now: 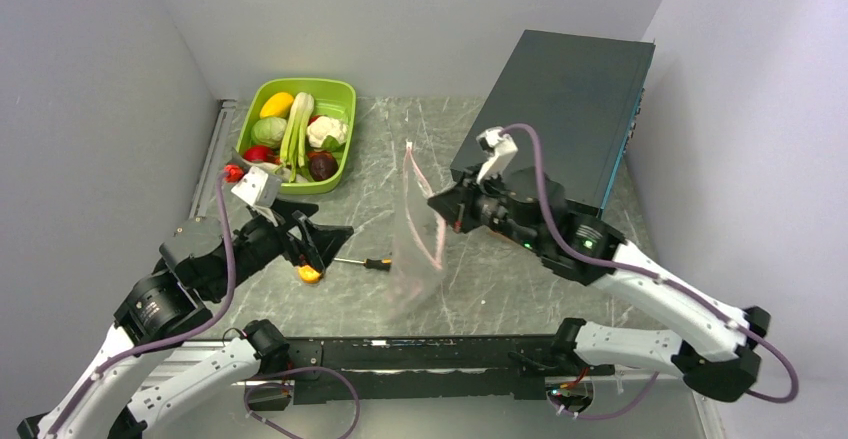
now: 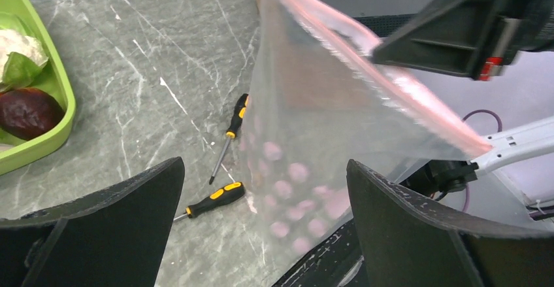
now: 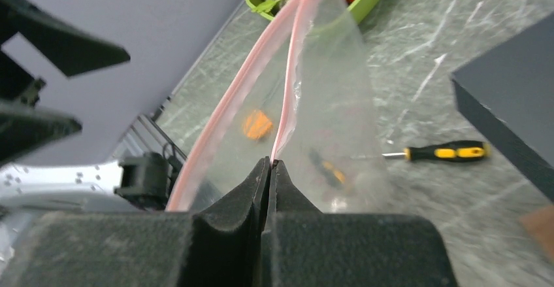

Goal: Place the food in the zip-top bag and seal the zipper
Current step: Adjust the zipper on the food storage bag.

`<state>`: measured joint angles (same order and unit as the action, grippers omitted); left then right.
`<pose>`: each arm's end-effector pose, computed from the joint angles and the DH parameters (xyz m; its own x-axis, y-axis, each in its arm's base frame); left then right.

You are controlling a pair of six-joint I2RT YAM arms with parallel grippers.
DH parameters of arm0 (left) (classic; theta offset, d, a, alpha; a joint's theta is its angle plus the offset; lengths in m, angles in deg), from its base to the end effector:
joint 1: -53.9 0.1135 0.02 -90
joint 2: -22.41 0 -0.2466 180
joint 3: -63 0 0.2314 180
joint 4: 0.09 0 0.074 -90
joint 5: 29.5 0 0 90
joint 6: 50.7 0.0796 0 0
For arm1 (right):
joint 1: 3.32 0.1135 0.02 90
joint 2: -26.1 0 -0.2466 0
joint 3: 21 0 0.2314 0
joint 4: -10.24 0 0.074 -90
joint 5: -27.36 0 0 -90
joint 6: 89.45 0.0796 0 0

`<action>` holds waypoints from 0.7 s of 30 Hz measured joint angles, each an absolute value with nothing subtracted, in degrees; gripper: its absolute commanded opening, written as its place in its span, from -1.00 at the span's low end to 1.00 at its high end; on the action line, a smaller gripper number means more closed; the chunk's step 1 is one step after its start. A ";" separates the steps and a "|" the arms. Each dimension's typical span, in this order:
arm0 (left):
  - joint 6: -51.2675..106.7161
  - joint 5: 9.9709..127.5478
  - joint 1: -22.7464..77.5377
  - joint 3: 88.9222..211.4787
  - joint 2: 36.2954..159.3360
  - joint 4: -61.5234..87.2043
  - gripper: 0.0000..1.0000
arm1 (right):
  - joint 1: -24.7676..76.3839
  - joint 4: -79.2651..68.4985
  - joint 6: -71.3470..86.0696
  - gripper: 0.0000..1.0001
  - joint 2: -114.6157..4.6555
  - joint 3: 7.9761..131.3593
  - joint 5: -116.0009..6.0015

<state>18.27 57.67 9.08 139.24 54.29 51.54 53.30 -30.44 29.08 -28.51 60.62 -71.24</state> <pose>0.0938 -0.0877 0.3861 -0.3240 -0.1834 -0.9281 0.5925 0.7255 -0.3501 0.1374 0.1870 0.3835 -0.4704 0.1444 -0.8706 -0.5931 0.6788 0.4330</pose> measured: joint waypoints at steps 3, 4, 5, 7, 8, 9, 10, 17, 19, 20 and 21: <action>18.46 56.66 9.08 139.24 55.29 52.57 0.99 | 53.30 -36.88 25.08 -1.00 -23.48 62.00 -71.09; 18.49 56.20 9.08 139.18 55.71 52.68 0.99 | 53.30 -39.16 23.97 -1.00 -21.82 62.87 -71.07; 18.46 55.70 9.08 139.13 56.21 52.75 0.99 | 53.30 -41.15 23.05 -1.00 -20.38 63.90 -71.09; 18.44 54.39 9.08 139.02 57.24 52.75 0.99 | 53.30 -44.34 21.85 -1.00 -18.32 66.02 -71.11; 18.44 53.49 9.08 139.00 57.92 52.83 0.99 | 53.30 -45.26 21.54 -1.00 -17.65 66.68 -71.15; 18.46 52.82 9.14 138.98 58.66 52.96 0.99 | 53.30 -45.96 21.47 -1.00 -16.84 67.27 -71.26; 18.46 52.42 9.27 138.98 59.25 52.99 0.99 | 53.30 -46.20 21.54 -1.00 -16.42 67.48 -71.35; 19.75 52.12 12.18 139.24 64.71 54.06 0.99 | 53.74 -38.39 27.24 -1.00 -21.65 57.93 -72.60; 20.19 52.29 13.60 139.77 65.81 54.87 0.99 | 54.90 -33.89 29.67 -1.00 -26.74 54.98 -72.82; 20.32 52.88 14.76 140.12 66.16 55.19 0.99 | 55.55 -31.95 30.65 -1.00 -30.04 54.44 -72.88; 20.47 53.56 15.96 140.29 66.22 55.22 0.99 | 56.12 -30.04 31.42 -1.00 -33.36 54.24 -73.01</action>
<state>20.47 53.56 15.96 140.29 66.22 55.22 56.12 -30.04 31.42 -33.36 54.24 -73.01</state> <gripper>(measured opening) 0.995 0.009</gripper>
